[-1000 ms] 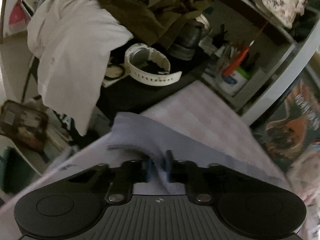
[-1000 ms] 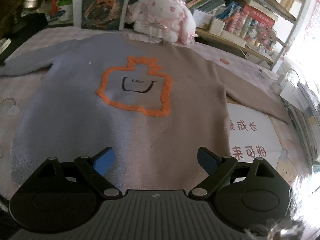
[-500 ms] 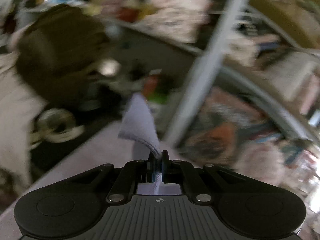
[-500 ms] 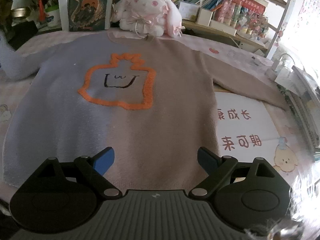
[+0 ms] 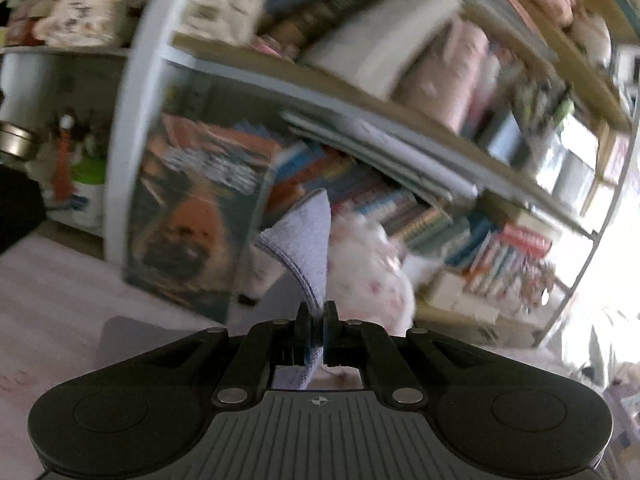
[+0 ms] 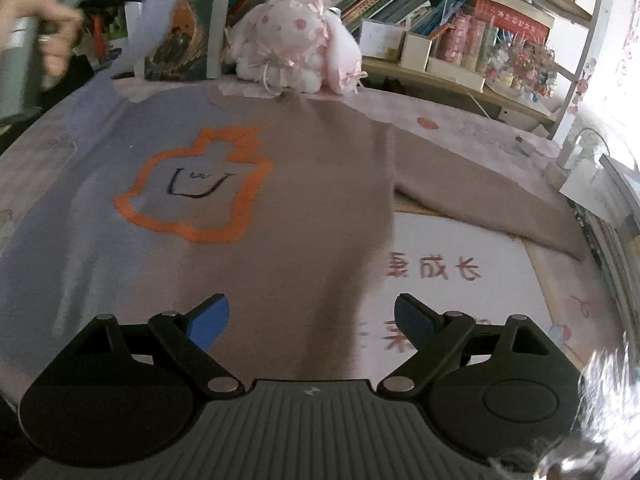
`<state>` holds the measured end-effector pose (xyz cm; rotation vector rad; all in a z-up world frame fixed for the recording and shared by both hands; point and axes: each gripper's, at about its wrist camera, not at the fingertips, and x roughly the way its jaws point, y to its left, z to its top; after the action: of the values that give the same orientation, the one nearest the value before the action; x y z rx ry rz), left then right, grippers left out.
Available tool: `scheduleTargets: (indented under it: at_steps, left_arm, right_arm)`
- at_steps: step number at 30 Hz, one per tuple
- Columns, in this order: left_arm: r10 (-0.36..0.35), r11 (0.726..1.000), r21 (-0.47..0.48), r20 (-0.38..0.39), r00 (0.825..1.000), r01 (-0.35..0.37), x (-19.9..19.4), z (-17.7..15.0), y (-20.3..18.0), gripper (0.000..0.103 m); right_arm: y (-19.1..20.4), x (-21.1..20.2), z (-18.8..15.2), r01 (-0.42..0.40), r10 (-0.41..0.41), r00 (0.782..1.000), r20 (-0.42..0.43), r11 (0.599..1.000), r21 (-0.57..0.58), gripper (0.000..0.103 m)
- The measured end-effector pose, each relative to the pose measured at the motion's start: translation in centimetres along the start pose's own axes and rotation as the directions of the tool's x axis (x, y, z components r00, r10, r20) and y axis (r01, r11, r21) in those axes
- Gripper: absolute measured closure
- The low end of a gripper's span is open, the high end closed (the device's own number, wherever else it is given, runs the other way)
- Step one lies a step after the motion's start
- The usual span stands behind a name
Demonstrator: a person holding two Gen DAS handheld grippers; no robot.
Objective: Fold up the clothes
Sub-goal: 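Fold the lavender sleeve with the left tool across the sweater body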
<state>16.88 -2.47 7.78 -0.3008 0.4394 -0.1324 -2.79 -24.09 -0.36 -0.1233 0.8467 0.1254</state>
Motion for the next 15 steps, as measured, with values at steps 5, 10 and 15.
scheduleTargets:
  at_steps: [5, 10, 15]
  left_arm:
    - [0.047, 0.998, 0.04, -0.069, 0.997, -0.044, 2.7, -2.8, -3.4, 0.1]
    - [0.117, 0.988, 0.11, -0.119, 0.986, -0.104, 4.5, -5.6, -6.0, 0.093]
    - [0.038, 0.986, 0.168, -0.192, 0.981, -0.005, 3.2, -7.0, -8.5, 0.061]
  right_arm:
    - [-3.6, 0.2, -0.8, -0.023, 0.023, 1.0, -0.013, 1.0, 0.0, 0.014]
    - [-6.8, 0.2, -1.7, -0.032, 0.032, 0.999, -0.021, 0.999, 0.016, 0.014]
    - [-8.9, 0.3, -2.2, -0.047, 0.048, 0.999, -0.023, 0.998, 0.031, 0.014]
